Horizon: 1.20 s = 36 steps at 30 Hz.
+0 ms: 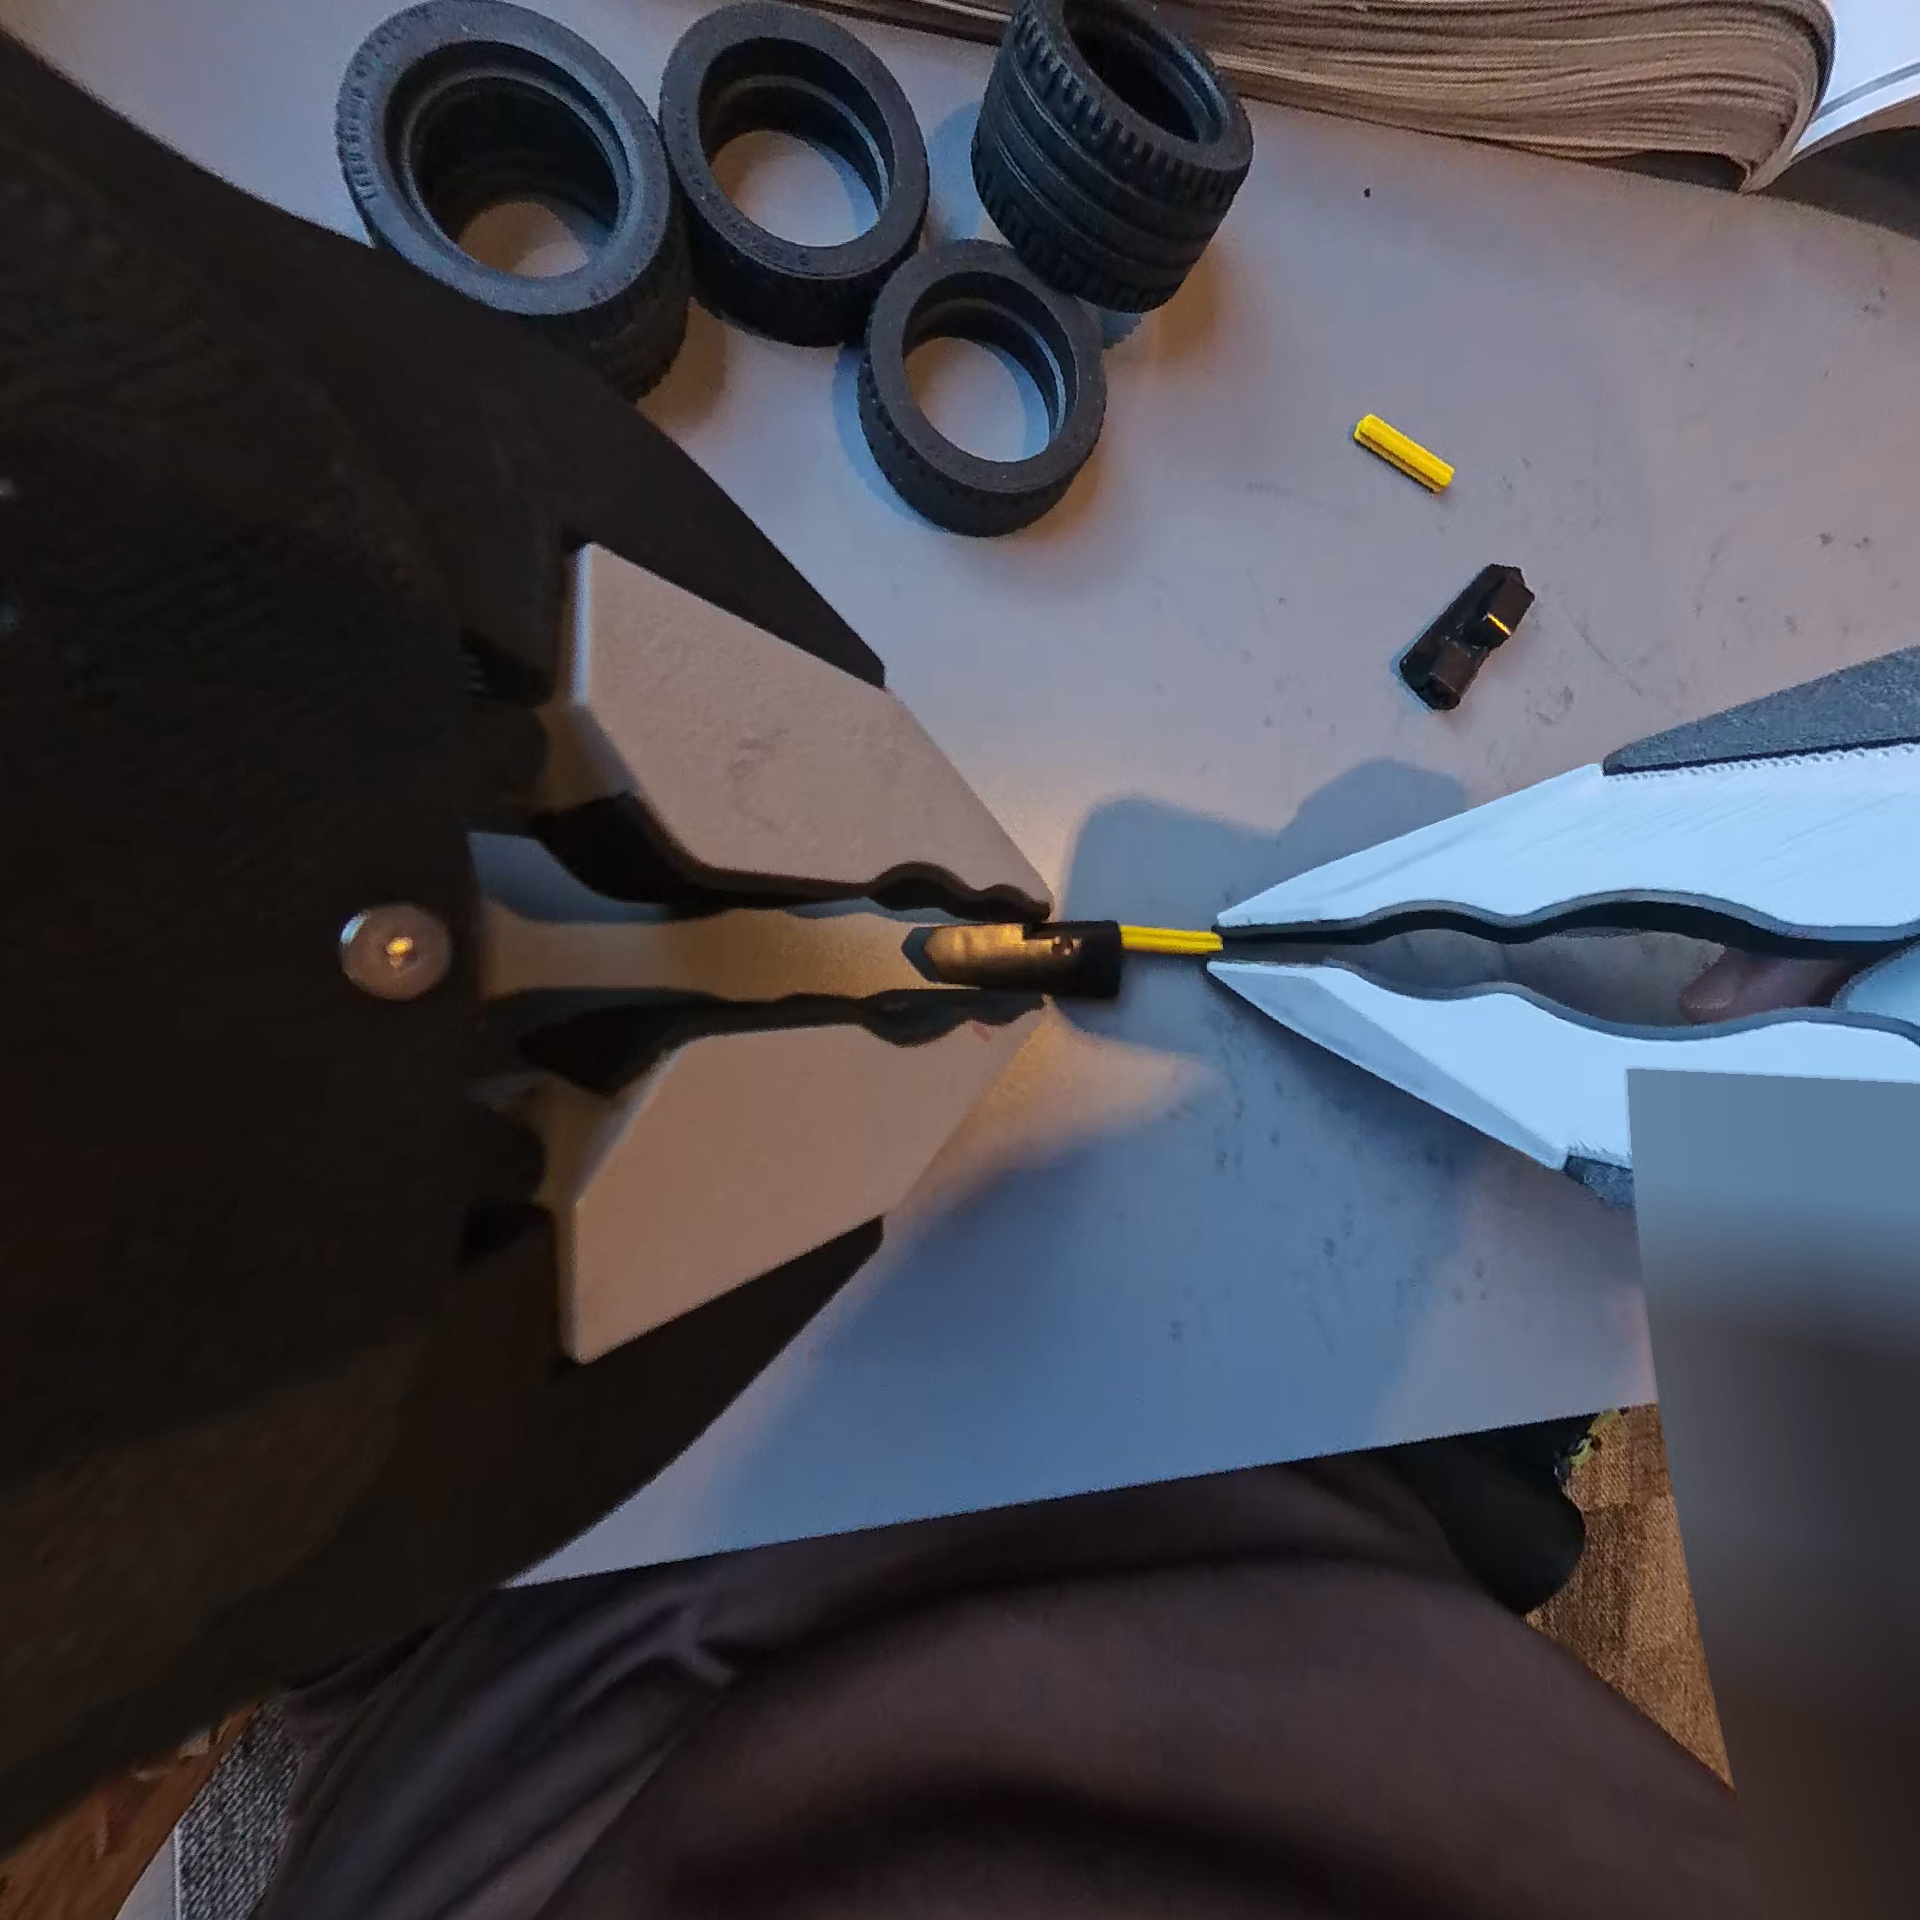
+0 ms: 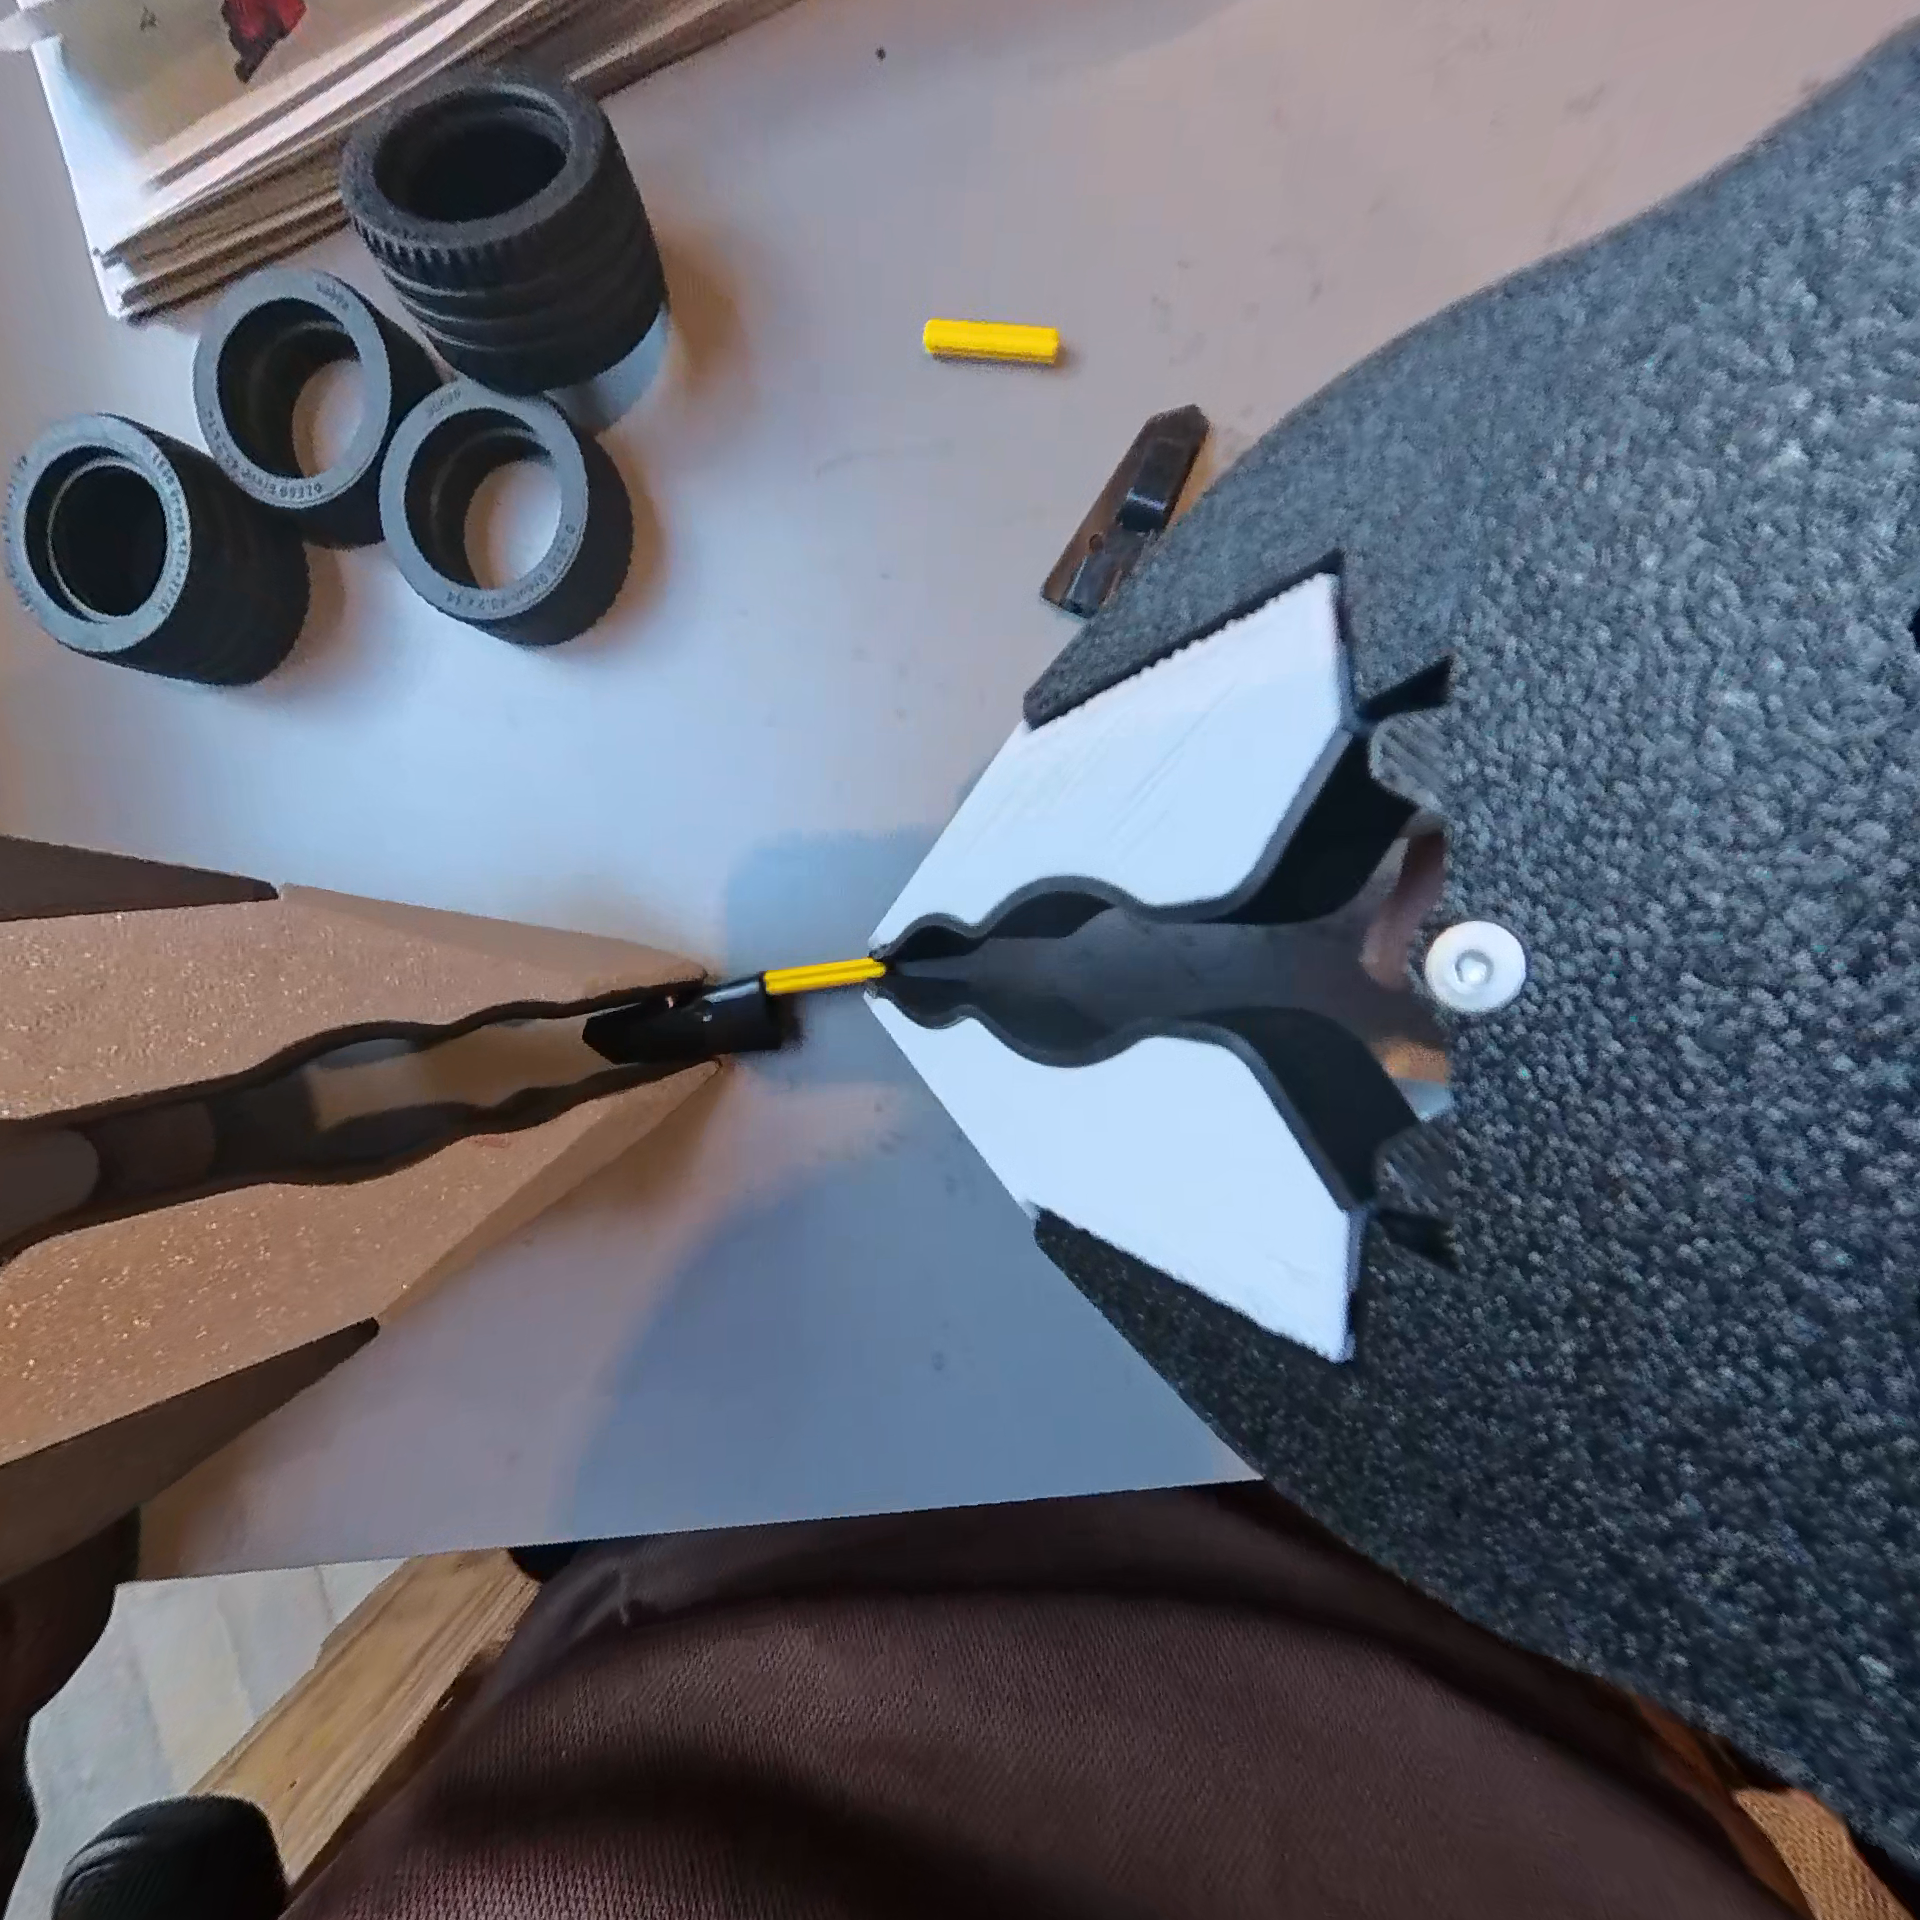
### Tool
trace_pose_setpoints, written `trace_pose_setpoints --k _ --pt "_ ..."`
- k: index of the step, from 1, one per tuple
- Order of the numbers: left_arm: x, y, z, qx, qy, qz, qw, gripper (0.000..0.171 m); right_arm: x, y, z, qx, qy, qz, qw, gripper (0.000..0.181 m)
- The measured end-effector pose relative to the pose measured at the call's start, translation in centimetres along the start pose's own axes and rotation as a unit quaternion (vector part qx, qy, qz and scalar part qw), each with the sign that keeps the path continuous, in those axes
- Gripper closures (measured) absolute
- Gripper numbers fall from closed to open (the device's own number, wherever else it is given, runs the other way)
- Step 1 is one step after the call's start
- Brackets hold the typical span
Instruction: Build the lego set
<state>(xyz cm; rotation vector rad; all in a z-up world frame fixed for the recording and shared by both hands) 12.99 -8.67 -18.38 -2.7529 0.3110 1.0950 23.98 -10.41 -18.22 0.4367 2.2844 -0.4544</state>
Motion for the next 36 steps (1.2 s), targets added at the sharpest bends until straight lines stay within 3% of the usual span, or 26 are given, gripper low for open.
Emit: trace_pose_setpoints --k 6,17,28,32,36 --pt "0.0 0.0 -0.1 -0.002 -0.001 -0.002 1.0 0.161 0.0 0.0 0.0 -0.002 0.0 0.003 1.0 0.18" --pt "0.1 -0.3 -0.2 -0.043 0.006 0.023 0.999 0.161 -0.1 -0.8 0.1 -0.111 0.006 0.073 0.991 0.18" --pt "-0.1 -0.2 -0.5 -0.05 0.004 0.013 0.999 0.146 -0.7 -0.8 0.6 -0.123 0.032 0.078 0.989 0.18" --pt "-0.4 -0.2 -2.2 -0.04 0.03 0.006 0.999 0.15 -1.0 -1.4 0.3 -0.144 0.066 0.089 0.983 0.18" --pt "0.4 -0.4 -2.3 -0.03 0.012 0.013 0.999 0.156 -1.4 -1.7 -0.1 -0.15 0.087 0.097 0.98 0.18"
Point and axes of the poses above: each gripper's, where its closed fingertips meet, x out along the fingers, z out of its underside, y = z × x across the jaws, the point moved 6 cm from there along -x, back along the fingers, and after that the axes turned 8 degrees about x, right-handed, at the moved point
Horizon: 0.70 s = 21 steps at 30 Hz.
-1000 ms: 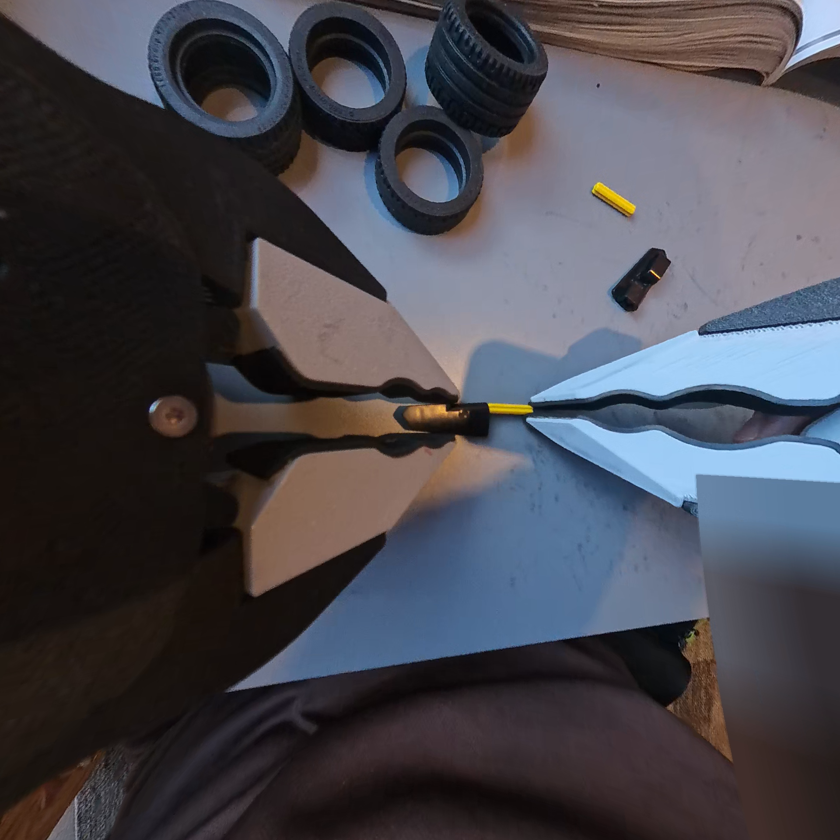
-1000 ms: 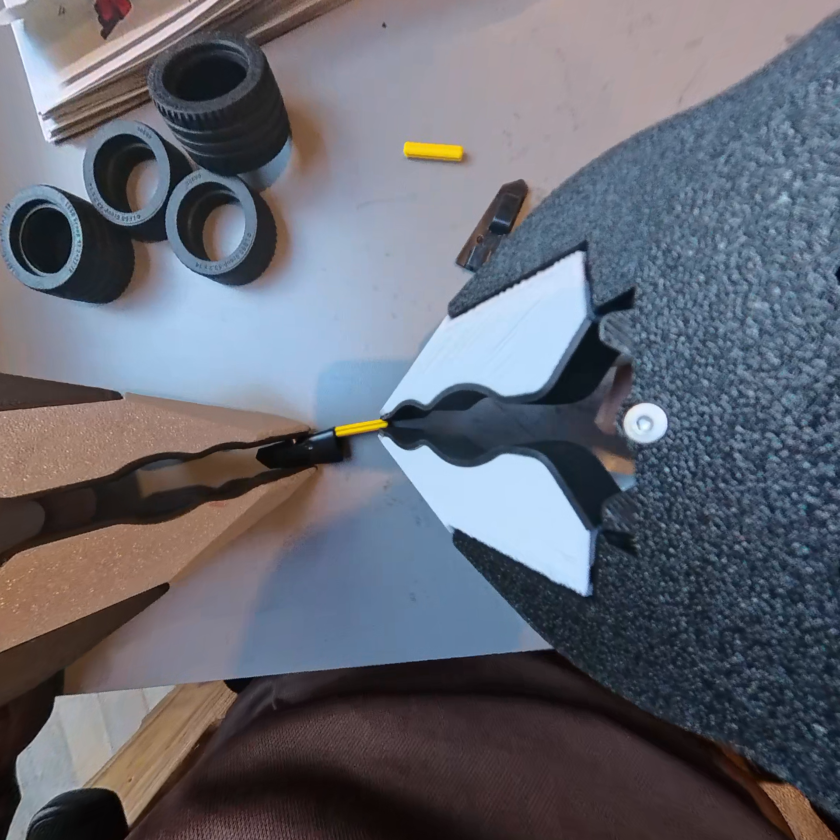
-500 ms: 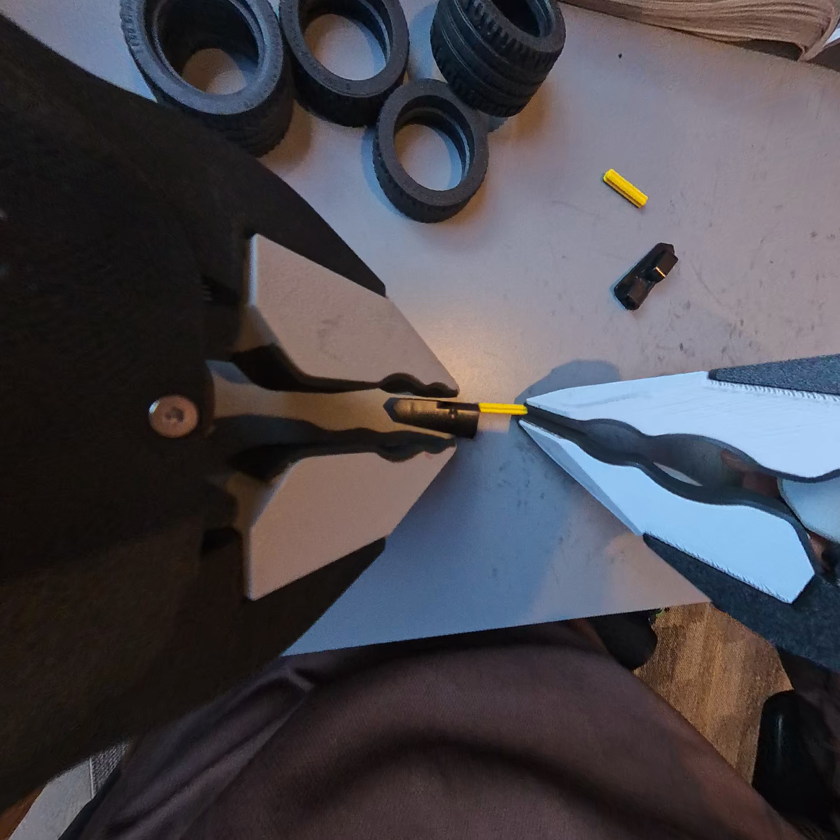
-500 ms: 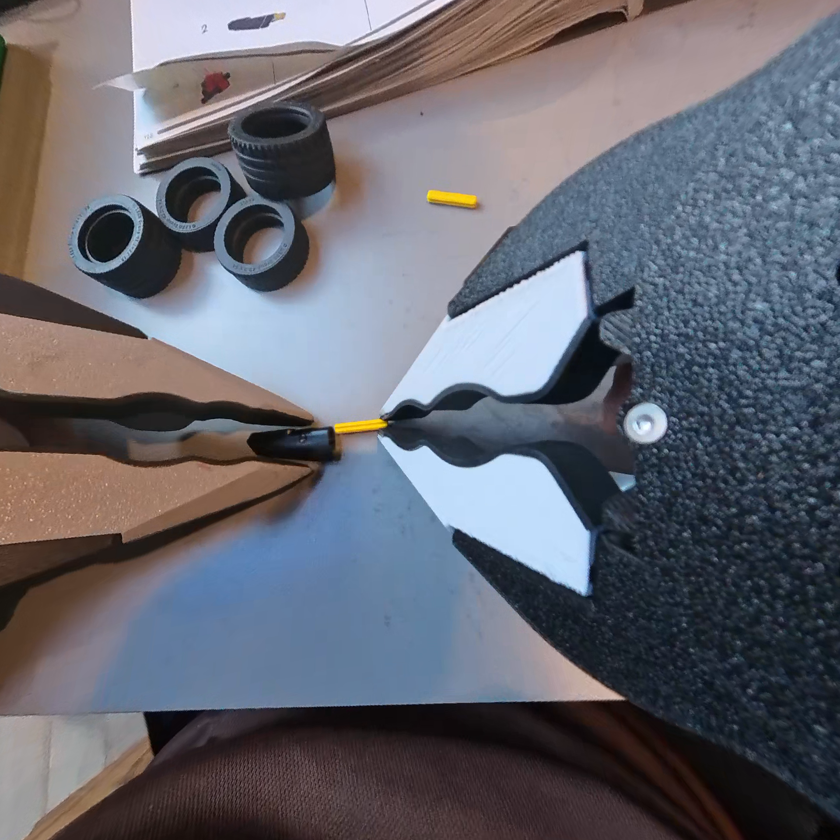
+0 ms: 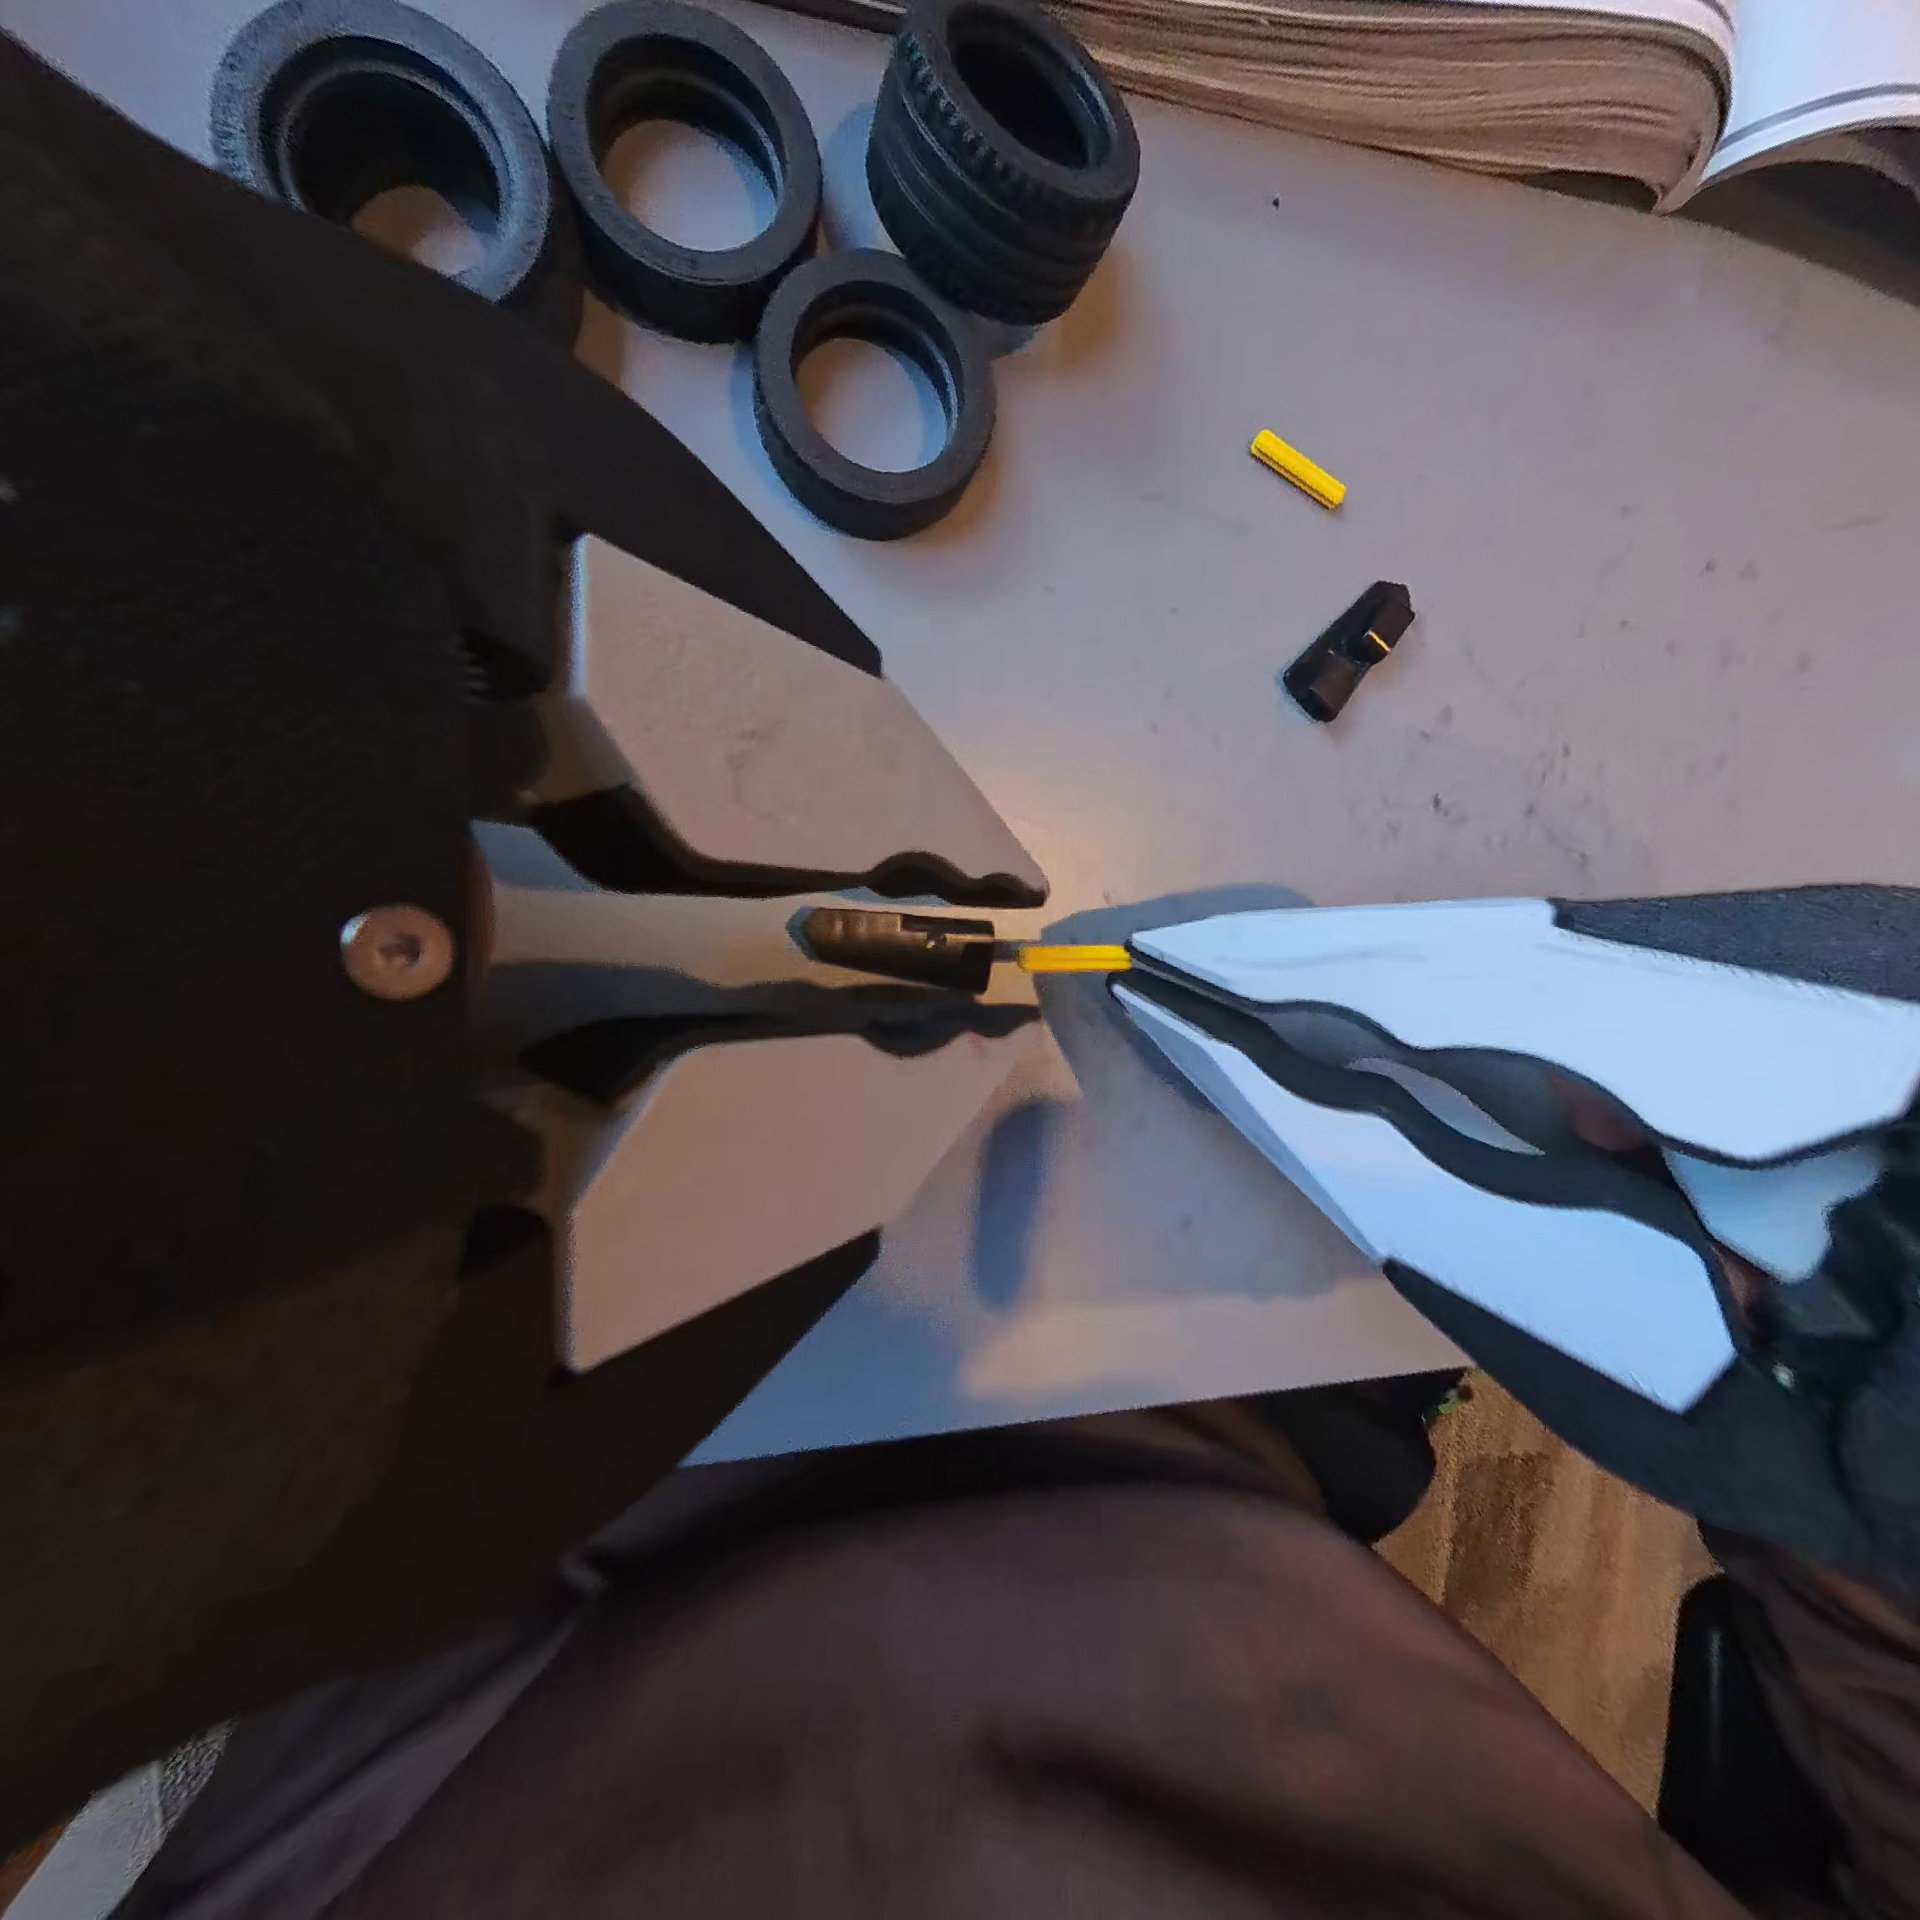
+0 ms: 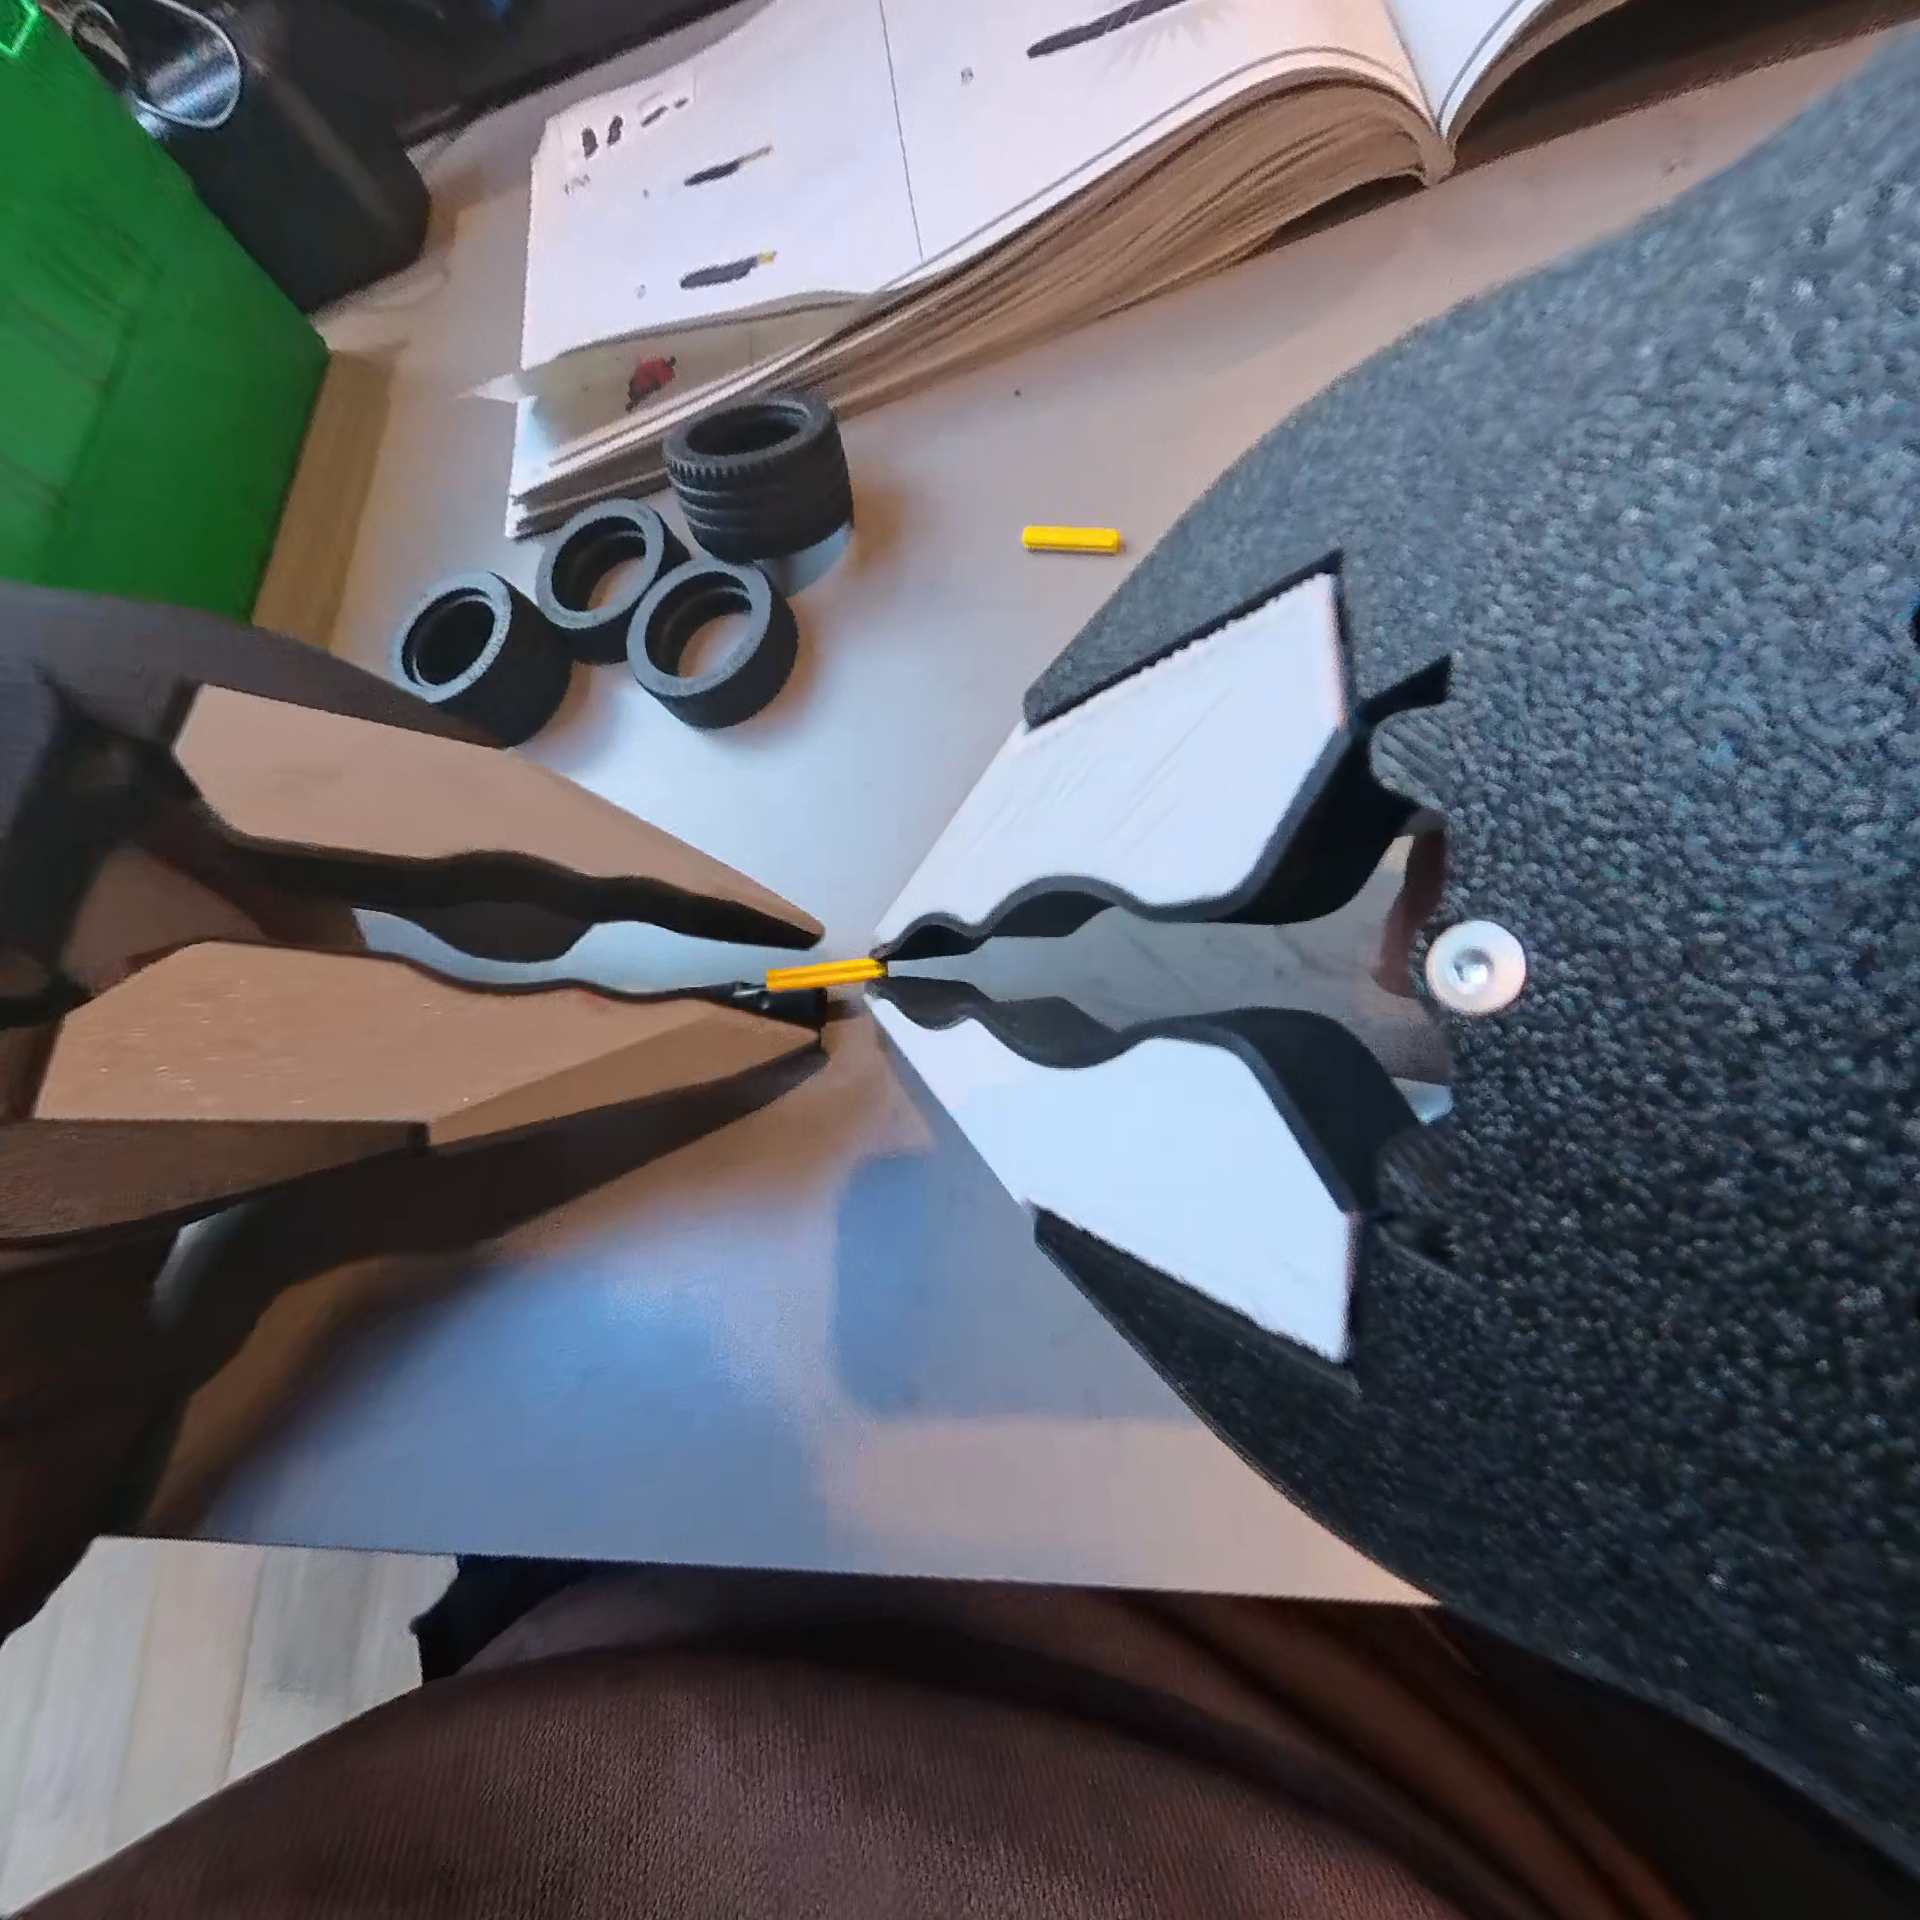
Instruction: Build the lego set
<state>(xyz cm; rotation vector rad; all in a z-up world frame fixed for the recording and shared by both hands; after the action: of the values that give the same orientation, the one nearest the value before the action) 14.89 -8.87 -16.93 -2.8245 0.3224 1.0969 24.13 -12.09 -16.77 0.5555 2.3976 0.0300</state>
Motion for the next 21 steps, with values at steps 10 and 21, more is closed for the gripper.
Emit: trace_pose_setpoints --k 10,21 --pt "0.18 0.35 -0.29 -0.013 0.039 0.018 0.999 0.162 -0.16 -0.16 -0.28 -0.014 0.001 0.014 1.0 0.18" --pt "-0.1 0.68 -0.65 0.118 0.061 -0.053 0.99 0.17 -1.02 0.8 -0.6 0.103 0.061 -0.086 0.989 0.177"
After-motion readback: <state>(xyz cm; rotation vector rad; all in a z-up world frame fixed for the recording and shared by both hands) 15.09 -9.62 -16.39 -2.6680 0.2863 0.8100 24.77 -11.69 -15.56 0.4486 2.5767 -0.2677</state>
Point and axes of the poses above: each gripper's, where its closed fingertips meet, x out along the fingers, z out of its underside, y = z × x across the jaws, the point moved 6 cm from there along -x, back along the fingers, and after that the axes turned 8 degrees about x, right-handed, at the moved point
